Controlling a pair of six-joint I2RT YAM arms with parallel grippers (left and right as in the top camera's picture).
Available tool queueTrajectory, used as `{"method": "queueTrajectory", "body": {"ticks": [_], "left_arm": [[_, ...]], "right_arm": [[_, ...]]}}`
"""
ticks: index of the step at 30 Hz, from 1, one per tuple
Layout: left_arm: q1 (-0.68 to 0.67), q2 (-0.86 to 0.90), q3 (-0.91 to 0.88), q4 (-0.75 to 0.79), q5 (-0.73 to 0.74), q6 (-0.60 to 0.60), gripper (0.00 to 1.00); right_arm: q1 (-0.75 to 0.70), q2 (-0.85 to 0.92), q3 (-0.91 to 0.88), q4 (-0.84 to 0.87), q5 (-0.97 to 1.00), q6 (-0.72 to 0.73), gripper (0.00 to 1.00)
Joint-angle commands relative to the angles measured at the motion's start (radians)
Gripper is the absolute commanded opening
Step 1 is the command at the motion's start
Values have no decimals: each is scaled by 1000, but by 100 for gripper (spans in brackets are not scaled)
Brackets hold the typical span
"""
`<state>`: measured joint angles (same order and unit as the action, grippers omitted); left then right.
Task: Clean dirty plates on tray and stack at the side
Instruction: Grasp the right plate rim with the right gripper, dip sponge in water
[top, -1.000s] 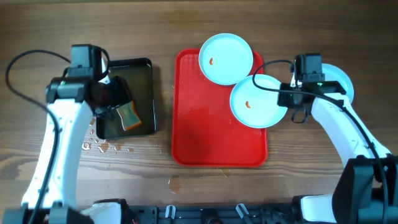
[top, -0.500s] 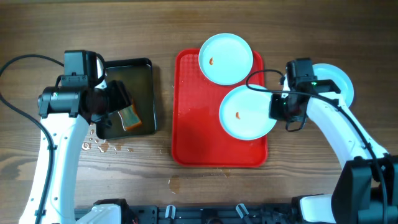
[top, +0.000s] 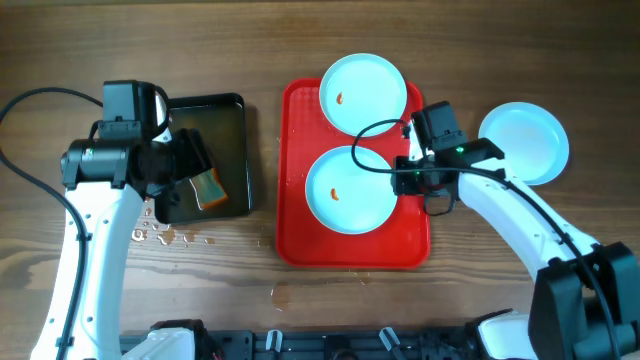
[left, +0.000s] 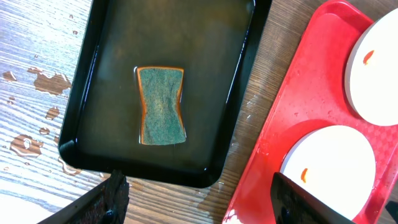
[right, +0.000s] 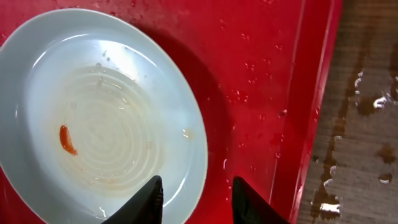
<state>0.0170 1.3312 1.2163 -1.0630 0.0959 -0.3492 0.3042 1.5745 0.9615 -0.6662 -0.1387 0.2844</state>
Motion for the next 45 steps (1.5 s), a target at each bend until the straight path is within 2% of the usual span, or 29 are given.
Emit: {"method": "queueTrajectory", "body": {"ticks": [1,3,4,6,9,11,14,17,19,20,21,23,28,31,36,38,40,43,45], "left_arm": [[5,11,-3,8,11,6,71],[5,37,-3,8,11,6,71],[5,61,-3,8,11,6,71],[4,88,-3,8,11,6,70],[-1,150,-11,19,-24,6,70],[-3,193,-36,45,-68,6,70],[-3,289,-156,211,-94,6,66],[-3,377,-216,342,-93,5,51],[-3,426,-225,404,-86,5,29],[-3,442,-225,421,-81,5,14],[-4,457,-224,441,-66,6,4],[-6,453,-215,438,-40,37,4],[-9,332,-63,249,-34,111,4],[-10,294,-73,254,-81,111,4],[-10,366,-219,386,-112,110,4],[-10,352,-198,359,-112,111,4],[-23,309,-101,258,-104,111,4],[-92,252,26,159,9,110,4],[-178,230,48,176,84,80,4]], "right_arm": [[0,100,-8,48,-25,-45,37],[0,164,-8,72,-29,-45,32],[0,192,-8,71,-57,-45,21],[0,199,-8,68,-72,-32,4],[0,199,-8,60,-16,64,4],[0,199,-8,59,-11,66,4],[0,199,-8,59,-11,57,4],[0,199,-8,60,-11,57,4],[0,199,-8,60,-11,57,4],[0,199,-8,60,-11,58,4],[0,199,-8,60,-11,58,4],[0,199,-8,60,-11,58,4],[0,198,-8,58,-11,58,4],[0,199,-8,58,-11,58,4],[0,199,-8,53,-12,58,4],[0,198,-8,53,-12,58,4],[0,199,-8,52,-12,58,4],[0,198,-8,49,-13,57,4],[0,198,-8,43,-16,56,4]]}}
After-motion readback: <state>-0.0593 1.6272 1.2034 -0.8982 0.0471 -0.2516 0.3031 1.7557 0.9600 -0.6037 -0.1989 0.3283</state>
